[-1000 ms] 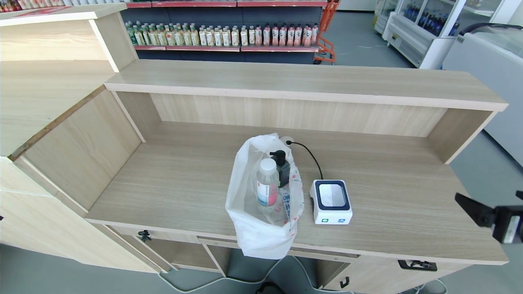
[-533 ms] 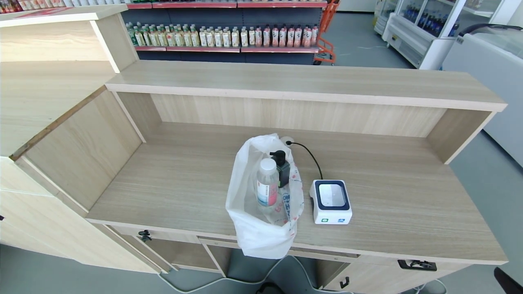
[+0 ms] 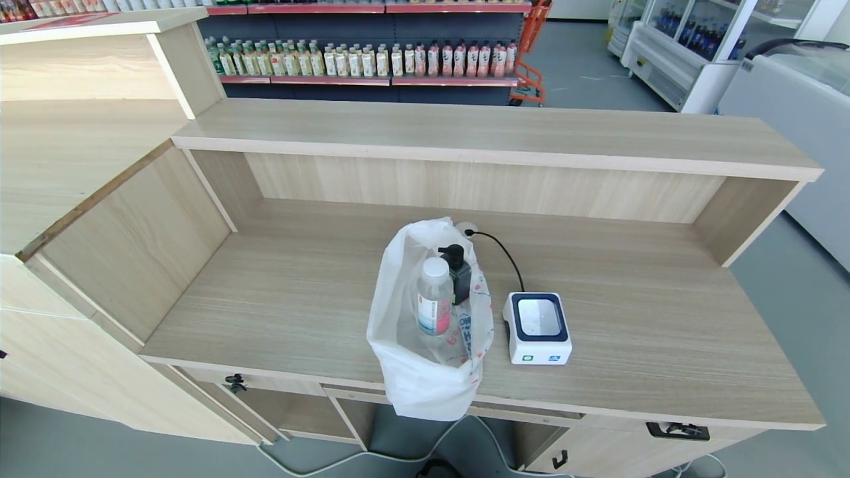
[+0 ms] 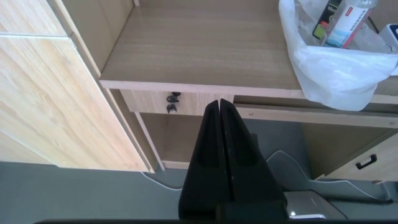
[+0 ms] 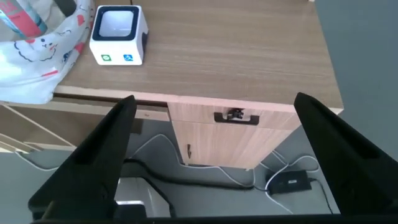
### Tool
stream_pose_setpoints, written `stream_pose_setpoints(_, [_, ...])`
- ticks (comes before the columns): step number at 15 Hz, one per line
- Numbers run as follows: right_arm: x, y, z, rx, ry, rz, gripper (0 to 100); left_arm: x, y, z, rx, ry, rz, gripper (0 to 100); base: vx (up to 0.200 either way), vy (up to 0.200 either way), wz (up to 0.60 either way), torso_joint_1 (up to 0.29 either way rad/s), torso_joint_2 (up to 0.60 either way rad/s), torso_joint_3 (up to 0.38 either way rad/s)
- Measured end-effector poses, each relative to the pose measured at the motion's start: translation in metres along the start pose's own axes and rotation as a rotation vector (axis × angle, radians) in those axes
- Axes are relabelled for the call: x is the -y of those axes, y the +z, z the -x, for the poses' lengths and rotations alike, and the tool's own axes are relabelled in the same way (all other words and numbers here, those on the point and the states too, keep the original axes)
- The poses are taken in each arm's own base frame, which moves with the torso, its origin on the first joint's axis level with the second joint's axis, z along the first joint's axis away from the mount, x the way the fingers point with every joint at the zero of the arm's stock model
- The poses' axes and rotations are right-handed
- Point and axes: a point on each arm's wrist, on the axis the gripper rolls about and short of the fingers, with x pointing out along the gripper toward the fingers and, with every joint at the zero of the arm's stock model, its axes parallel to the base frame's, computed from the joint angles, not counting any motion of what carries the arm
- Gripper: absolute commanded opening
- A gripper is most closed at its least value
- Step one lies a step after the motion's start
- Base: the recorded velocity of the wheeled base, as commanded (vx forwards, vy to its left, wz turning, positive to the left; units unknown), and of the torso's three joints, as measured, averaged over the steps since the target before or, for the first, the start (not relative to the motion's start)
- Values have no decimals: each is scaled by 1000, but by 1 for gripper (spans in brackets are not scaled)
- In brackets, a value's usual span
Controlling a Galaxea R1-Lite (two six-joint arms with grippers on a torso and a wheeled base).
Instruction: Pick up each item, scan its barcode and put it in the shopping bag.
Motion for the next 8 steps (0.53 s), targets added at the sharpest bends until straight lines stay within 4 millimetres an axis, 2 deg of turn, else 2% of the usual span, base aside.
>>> stream_pose_setpoints(8, [0,-2,5,65,-2,-17,100,0,0,0,0,1,0,0,0,0,0,0,0,0])
